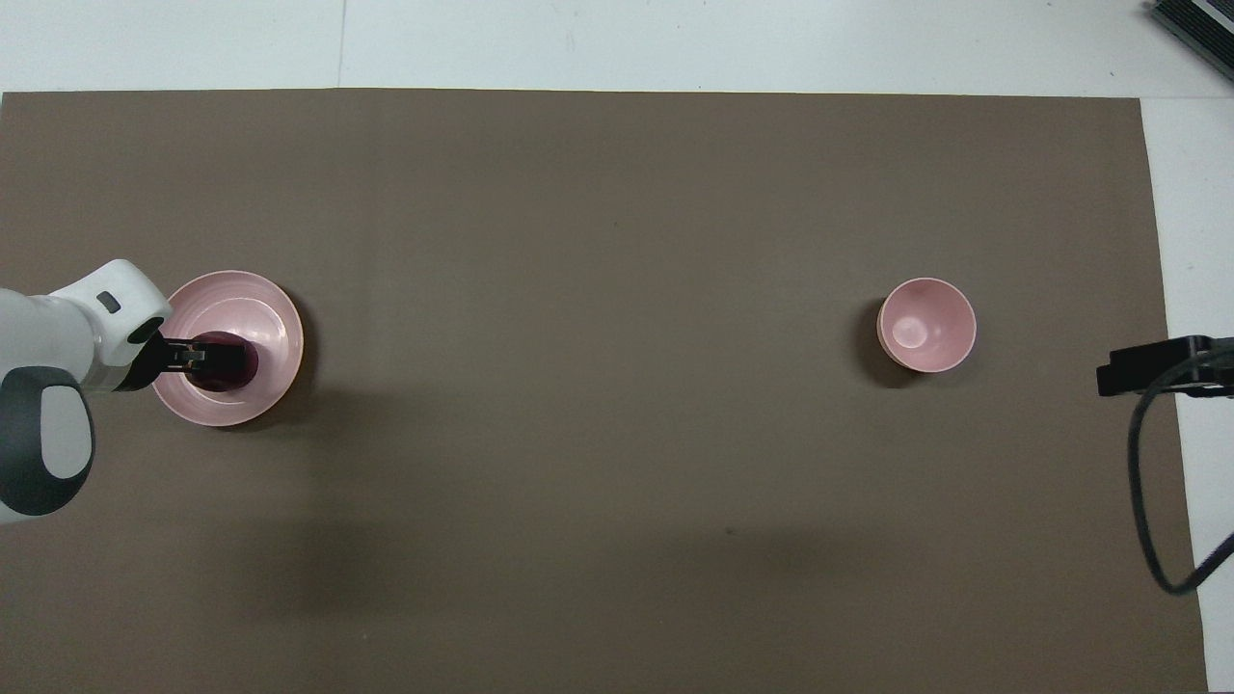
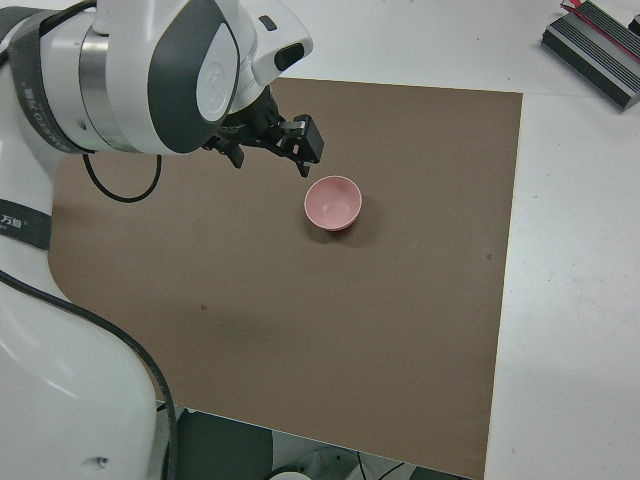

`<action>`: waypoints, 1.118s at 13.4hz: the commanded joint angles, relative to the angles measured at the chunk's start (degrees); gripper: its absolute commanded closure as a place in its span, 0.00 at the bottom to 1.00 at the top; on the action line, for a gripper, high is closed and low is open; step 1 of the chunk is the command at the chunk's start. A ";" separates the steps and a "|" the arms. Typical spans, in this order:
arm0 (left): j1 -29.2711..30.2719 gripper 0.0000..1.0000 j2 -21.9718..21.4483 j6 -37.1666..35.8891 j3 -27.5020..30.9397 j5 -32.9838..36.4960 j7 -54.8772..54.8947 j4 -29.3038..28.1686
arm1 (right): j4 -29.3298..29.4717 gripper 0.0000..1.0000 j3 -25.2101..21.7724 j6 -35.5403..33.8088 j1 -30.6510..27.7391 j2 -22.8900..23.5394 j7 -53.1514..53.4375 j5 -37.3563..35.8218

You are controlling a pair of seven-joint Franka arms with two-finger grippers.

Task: Move apple from plate to bowl
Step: 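Reach the left gripper down to the apple on the pink plate and grasp it, then lift the apple with the left gripper while the right gripper reaches toward it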

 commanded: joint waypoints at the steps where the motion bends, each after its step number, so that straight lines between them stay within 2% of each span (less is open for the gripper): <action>1: 2.04 0.00 1.64 4.76 -0.53 -1.14 2.22 -1.82 | -0.74 0.00 0.31 -0.53 -0.87 -0.95 -1.15 0.35; 5: 1.96 0.00 2.53 6.10 -0.53 -1.75 2.40 -1.64 | -0.74 0.00 0.31 -0.53 -0.87 -0.95 -1.15 0.35; 6: 1.69 0.11 2.53 6.01 -0.53 -2.45 2.40 -1.56 | -0.74 0.00 0.31 -0.53 -0.87 -0.95 -1.15 0.35; 8: 1.08 0.93 2.79 6.36 -0.71 -2.54 2.49 -1.29 | -0.74 0.00 0.31 -0.53 -0.87 -0.95 -1.15 0.35; 9: 0.90 1.00 2.79 6.19 -0.71 -2.54 2.49 -1.29 | -0.74 0.00 0.31 -0.53 -0.87 -0.95 -1.15 0.35; 13: 0.72 1.00 1.83 5.22 -1.14 -2.54 2.40 0.11 | -0.74 0.00 0.31 -0.53 -0.87 -0.95 -1.15 0.35; 15: 0.64 1.00 0.60 2.16 -1.67 -2.63 2.49 1.95 | -0.74 0.00 0.31 -0.53 -0.87 -0.95 -1.15 0.35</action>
